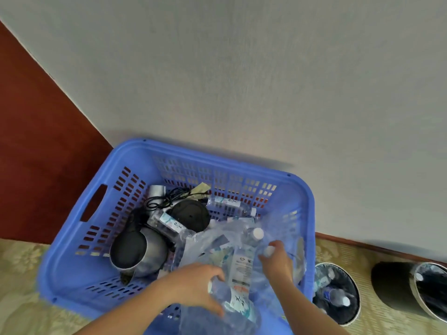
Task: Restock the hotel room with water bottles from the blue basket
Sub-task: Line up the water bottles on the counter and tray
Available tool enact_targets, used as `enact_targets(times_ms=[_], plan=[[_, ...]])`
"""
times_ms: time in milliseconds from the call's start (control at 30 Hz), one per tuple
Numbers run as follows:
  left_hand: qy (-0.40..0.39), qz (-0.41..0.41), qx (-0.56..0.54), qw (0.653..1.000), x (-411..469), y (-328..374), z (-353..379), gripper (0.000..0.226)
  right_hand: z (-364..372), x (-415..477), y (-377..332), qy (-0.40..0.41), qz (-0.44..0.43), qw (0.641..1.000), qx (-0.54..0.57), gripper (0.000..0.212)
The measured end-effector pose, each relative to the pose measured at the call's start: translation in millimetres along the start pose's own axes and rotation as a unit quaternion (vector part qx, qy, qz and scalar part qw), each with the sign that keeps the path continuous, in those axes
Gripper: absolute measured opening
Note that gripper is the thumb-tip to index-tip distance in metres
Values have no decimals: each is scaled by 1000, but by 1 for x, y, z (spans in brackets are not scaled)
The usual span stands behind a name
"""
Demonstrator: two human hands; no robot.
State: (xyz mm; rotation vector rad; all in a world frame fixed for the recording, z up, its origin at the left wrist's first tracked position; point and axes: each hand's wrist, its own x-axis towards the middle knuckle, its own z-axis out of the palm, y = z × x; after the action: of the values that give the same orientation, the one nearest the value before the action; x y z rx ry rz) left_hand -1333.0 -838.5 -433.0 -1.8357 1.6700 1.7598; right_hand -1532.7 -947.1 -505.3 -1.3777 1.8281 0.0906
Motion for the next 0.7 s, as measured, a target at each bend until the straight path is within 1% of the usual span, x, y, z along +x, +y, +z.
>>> enact_targets(times_ms=[133,233,333,433,533,600,700], plan=[[54,-14,-77,995,-3,-1,-4,70,2,0,0,-27,-8,998,-53,36],[129,-20,-130,983,-11,-3,-7,66,-6,0,-3,-33,-22,996,-78,24],[183,-2,-147,972,-26,3,-17,63,-14,-8,-5,-19,-58,993,-106,20],[208,17,-151,966,-44,11,-33,64,-23,-21,-13,-8,-104,979,-176,22],[241,18,-166,956,-60,15,-44,64,-37,-35,-29,18,-156,968,-197,30],[268,38,-223,936,-73,15,-47,59,-49,-46,-44,41,-192,961,-193,36],[284,87,-352,888,-96,16,-49,45,-68,-65,-72,73,-251,948,-182,39]])
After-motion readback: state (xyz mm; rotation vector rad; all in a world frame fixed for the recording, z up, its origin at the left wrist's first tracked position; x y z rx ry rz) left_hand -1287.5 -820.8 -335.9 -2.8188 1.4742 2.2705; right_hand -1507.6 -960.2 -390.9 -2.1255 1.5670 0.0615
